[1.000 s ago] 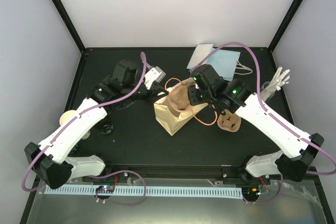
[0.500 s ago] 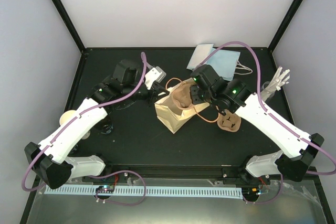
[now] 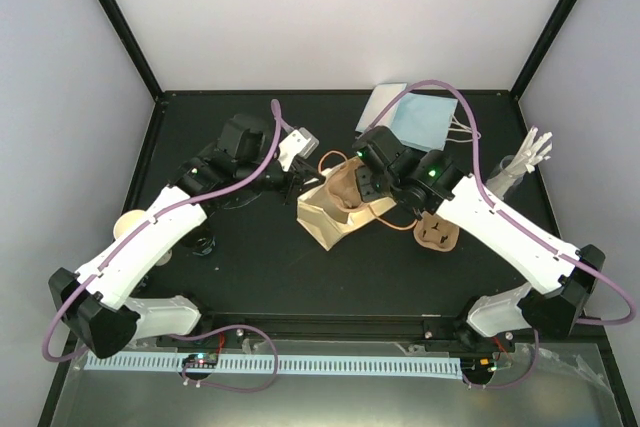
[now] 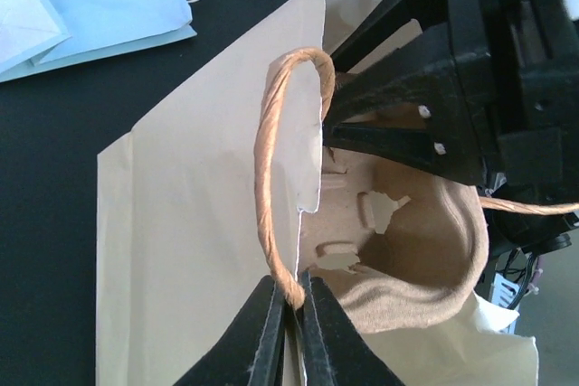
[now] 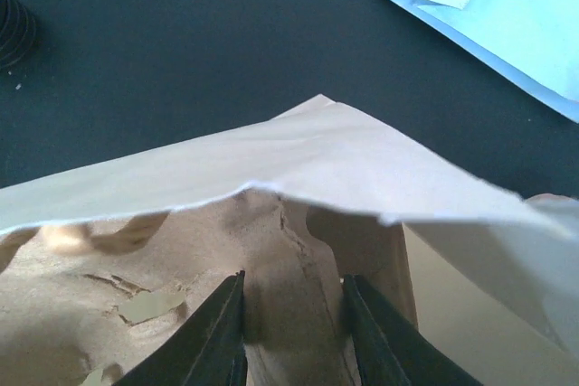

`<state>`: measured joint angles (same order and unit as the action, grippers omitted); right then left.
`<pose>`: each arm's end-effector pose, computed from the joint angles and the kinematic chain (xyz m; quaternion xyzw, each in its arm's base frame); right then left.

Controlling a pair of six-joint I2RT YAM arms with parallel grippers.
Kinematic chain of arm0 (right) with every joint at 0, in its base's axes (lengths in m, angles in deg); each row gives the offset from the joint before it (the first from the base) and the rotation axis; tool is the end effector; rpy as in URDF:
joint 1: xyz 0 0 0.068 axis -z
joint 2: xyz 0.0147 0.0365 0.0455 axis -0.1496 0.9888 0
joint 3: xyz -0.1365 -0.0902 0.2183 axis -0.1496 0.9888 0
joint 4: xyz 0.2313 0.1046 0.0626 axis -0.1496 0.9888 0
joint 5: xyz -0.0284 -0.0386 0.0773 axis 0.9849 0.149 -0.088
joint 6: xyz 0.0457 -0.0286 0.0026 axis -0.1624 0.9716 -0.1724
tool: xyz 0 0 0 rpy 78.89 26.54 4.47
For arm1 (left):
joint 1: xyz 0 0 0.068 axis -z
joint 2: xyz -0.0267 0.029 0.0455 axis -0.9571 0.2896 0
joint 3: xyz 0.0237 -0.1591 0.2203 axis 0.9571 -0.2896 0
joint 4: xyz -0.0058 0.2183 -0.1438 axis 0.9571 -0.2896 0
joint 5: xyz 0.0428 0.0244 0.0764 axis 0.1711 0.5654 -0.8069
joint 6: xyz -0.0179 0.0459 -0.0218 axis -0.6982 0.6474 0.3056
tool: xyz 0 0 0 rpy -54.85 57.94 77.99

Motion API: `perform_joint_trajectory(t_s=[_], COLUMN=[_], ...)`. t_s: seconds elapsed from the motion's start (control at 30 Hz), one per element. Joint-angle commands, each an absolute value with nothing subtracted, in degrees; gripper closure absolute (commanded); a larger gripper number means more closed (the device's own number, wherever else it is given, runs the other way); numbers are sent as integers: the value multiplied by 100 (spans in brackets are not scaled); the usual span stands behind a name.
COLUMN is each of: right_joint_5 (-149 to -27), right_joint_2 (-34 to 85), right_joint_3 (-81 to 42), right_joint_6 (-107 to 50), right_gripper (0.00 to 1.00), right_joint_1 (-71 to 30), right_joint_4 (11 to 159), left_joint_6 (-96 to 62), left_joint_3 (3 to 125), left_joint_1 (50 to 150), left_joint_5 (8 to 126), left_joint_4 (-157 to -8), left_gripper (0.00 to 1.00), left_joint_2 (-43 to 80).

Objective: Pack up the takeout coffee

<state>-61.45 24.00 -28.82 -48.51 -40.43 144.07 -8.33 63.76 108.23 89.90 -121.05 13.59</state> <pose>0.1884 0.1997 0.3687 -0.1337 0.9311 0.0642 0.3332 0.2019 -0.1641 0.3695 0.3525 0.7870 -0.3712 0.3444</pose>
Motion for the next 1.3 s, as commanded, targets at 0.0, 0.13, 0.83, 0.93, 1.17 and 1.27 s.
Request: perform_joint_trajectory(t_s=[0.0, 0.13, 0.83, 0.93, 1.17, 1.27], right_joint_5=[-5832, -5736, -6177, -6212, -6263, -6312], right_joint_2=[2385, 2345, 2720, 2773, 2866, 2861], right_joint_3=[-2804, -2841, -3169, -3215, -3273, -3277], right_joint_6=[-4600, -4624, -4587, -4567, -4546, -4571], right_gripper=[70, 69, 69, 69, 69, 69], right_joint_1=[-4156, -4158, -4115, -4106, -4047, -4011], right_joint_4=[14405, 14368, 14336, 14352, 14387, 14413], left_joint_6=[-1000, -1042, -603, -428, 57, 204], left_joint_3=[6588, 6626, 6698, 6652, 6366, 6206], left_joint_1=[10901, 10900, 10908, 10996, 11920, 12404], left_joint_5=[9130, 9180, 7990, 8018, 7864, 7523], left_joint_4=[-11985, -11991, -12610, -12609, -12345, -12118], left_gripper=[94, 91, 20, 26, 38, 42], left_joint_2=[1503, 1570, 469, 300, 183, 193])
